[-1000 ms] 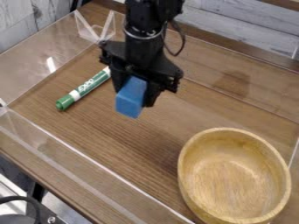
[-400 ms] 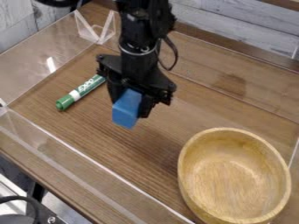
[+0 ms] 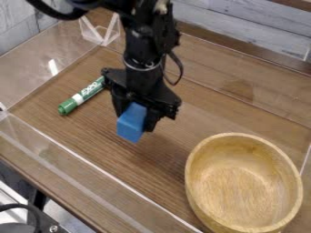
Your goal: Remove the blue block from inside the brown bowl and put it on the table
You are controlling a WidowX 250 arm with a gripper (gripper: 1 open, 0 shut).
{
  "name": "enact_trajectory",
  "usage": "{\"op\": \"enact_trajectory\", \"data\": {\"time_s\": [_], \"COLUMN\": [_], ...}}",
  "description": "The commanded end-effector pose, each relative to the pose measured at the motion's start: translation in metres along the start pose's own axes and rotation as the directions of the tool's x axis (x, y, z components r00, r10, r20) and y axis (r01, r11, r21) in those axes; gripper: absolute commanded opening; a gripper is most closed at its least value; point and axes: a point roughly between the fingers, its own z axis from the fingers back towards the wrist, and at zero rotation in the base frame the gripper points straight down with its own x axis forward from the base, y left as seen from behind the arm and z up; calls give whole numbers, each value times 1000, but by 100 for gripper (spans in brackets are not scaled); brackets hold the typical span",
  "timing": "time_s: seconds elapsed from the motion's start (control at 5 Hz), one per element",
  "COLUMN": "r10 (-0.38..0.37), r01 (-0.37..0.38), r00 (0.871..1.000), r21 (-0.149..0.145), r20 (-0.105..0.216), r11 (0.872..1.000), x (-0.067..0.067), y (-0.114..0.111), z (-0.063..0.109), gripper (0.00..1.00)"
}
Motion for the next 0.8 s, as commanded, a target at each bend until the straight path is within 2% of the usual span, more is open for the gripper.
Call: {"op": "enact_trajectory", "data": {"time_s": [0.0,0.2,0.6], "r10": [9,9,17], "r01": [-9,-9,-17], "r00": [1000,1000,1000], "r21": [-3,-6,-21], "r20": [29,27,18], "r11": [1000,1000,1000], "x": [5,4,11], "y": [3,3,3], "z": [1,-4,13], "gripper": [0,100,100]}}
